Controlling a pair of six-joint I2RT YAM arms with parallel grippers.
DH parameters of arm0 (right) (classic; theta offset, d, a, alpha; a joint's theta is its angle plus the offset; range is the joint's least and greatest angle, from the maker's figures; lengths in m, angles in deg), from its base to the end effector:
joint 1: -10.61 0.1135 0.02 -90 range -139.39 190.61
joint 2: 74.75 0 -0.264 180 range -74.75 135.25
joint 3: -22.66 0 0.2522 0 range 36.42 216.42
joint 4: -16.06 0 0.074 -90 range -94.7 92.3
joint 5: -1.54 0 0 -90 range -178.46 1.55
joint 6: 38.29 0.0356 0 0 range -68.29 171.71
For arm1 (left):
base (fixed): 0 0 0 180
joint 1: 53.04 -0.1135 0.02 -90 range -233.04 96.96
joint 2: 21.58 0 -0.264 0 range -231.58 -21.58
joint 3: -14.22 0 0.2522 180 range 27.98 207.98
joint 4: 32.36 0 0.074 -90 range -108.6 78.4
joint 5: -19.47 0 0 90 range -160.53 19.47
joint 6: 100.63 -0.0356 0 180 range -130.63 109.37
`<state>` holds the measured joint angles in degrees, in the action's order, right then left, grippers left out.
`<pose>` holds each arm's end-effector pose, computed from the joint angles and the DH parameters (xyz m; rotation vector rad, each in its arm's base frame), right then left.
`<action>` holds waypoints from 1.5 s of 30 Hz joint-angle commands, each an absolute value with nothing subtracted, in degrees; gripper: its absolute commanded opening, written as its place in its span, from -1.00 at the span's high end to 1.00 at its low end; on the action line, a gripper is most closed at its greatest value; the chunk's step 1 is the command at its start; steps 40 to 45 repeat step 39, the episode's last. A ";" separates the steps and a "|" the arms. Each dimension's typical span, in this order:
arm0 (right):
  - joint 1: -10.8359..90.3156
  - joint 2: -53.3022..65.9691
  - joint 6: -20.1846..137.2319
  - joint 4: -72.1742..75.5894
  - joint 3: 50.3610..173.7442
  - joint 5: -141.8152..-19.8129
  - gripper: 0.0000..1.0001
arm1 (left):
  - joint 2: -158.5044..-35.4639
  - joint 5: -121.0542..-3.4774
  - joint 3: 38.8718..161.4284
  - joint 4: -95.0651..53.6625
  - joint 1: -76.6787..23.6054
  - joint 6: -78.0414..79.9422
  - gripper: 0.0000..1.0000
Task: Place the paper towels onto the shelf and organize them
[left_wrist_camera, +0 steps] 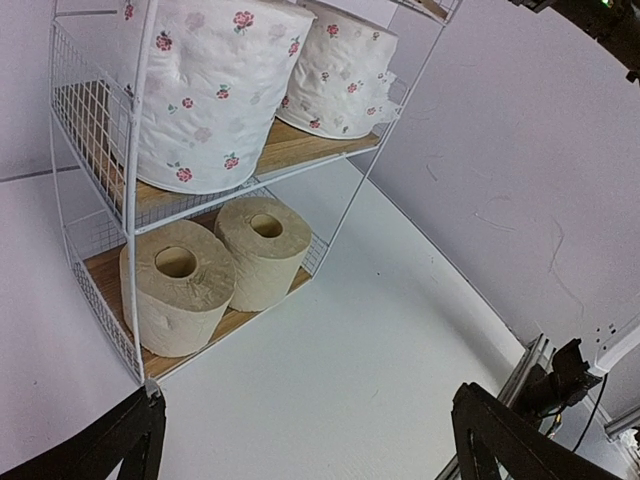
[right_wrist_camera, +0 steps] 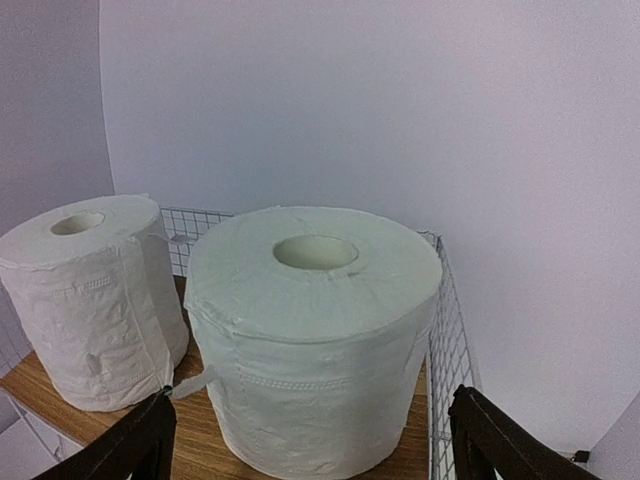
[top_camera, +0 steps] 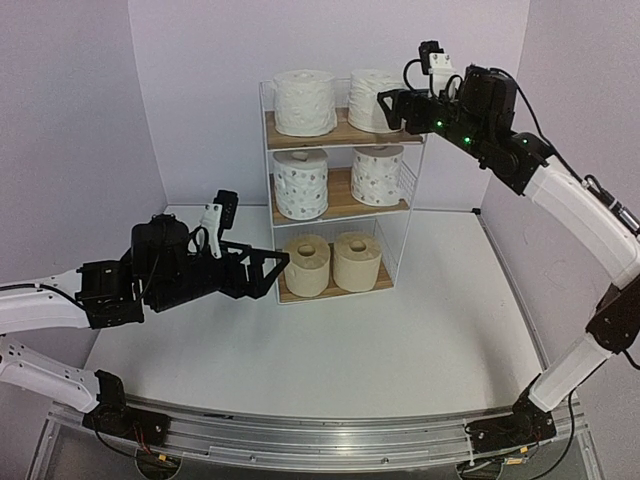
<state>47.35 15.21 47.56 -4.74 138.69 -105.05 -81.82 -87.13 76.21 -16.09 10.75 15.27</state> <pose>0.2898 0.2036 0.4983 -0.2931 1.4583 0.2463 0.1176 -0.2159 0.3233 0.4105 1.8513 -0.8336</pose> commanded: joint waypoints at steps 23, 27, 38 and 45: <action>20.98 -4.02 85.16 -22.45 90.96 -91.67 -0.96 | -78.21 -85.32 66.83 -0.92 -20.37 37.81 -0.99; 13.78 -3.38 84.27 -22.00 86.53 -97.14 -0.92 | -80.43 -82.87 65.24 -2.69 -28.15 37.21 -0.99; 13.76 -8.07 81.58 -20.55 84.66 -111.90 -0.92 | -79.18 -80.29 59.29 -10.37 -40.64 35.82 -0.99; 13.81 -8.84 81.18 -19.23 83.86 -112.53 -0.92 | -77.94 -80.36 58.66 -10.86 -40.64 35.57 -0.99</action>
